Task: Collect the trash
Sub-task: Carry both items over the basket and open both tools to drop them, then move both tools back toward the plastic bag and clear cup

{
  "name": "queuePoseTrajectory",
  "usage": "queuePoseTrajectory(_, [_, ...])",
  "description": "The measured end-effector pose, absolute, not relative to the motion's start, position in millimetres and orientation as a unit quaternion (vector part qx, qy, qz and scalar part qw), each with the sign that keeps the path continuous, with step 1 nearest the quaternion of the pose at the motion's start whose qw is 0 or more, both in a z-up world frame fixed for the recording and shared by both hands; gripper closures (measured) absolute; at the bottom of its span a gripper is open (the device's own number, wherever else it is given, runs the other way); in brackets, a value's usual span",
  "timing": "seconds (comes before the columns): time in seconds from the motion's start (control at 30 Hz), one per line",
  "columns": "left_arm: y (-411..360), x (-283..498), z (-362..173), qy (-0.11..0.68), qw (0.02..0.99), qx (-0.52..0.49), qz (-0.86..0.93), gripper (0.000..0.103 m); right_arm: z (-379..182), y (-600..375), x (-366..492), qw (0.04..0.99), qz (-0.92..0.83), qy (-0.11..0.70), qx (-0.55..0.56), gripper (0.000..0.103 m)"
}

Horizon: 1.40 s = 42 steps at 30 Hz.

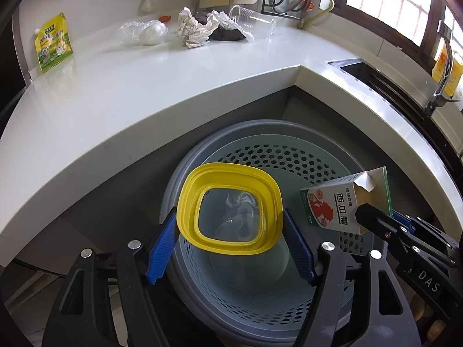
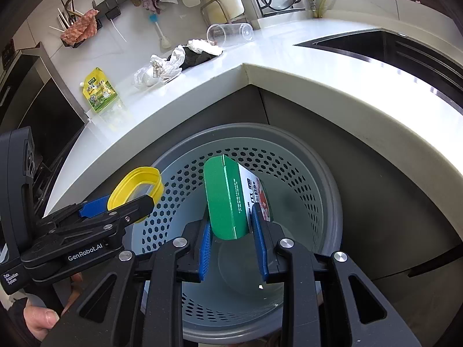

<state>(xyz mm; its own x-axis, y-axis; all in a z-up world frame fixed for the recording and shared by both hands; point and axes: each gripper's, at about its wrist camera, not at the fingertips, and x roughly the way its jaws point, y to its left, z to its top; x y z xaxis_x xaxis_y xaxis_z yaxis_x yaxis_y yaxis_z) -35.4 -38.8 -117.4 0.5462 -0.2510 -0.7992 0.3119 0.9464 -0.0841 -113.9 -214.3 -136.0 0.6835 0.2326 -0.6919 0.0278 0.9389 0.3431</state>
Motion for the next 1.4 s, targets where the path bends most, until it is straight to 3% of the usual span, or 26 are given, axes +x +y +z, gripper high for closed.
queuePoseTrajectory(0.33, [-37,-36,-117,0.452,0.877,0.029,-0.160,0.033,-137,-218,-117,0.904,0.051,0.390,0.169,0.076])
queuePoseTrajectory(0.47, [-36,-36,-116,0.451,0.878,0.028,-0.159,0.028,-135,-221,-121,0.907,0.045,0.382,0.170,0.061])
queuePoseTrajectory(0.6, [-35,-36,-116,0.450,0.879,0.029,-0.157,0.026,-135,-223,-123,0.909,0.042,0.379,0.171,0.059])
queuePoseTrajectory(0.8, [-29,-37,-112,0.444,0.883,0.022,-0.152,0.018,-128,-221,-126,0.916,0.030,0.367,0.160,0.042])
queuePoseTrajectory(0.87, [-26,-38,-107,0.437,0.887,0.020,-0.148,0.014,-124,-220,-127,0.920,0.025,0.360,0.155,0.031])
queuePoseTrajectory(0.97, [-21,-38,-99,0.422,0.895,0.018,-0.141,0.012,-119,-221,-128,0.923,0.018,0.353,0.151,0.025])
queuePoseTrajectory(1.4, [-2,-33,-68,0.375,0.921,0.017,-0.104,0.006,-93,-207,-125,0.936,-0.031,0.339,0.093,0.017])
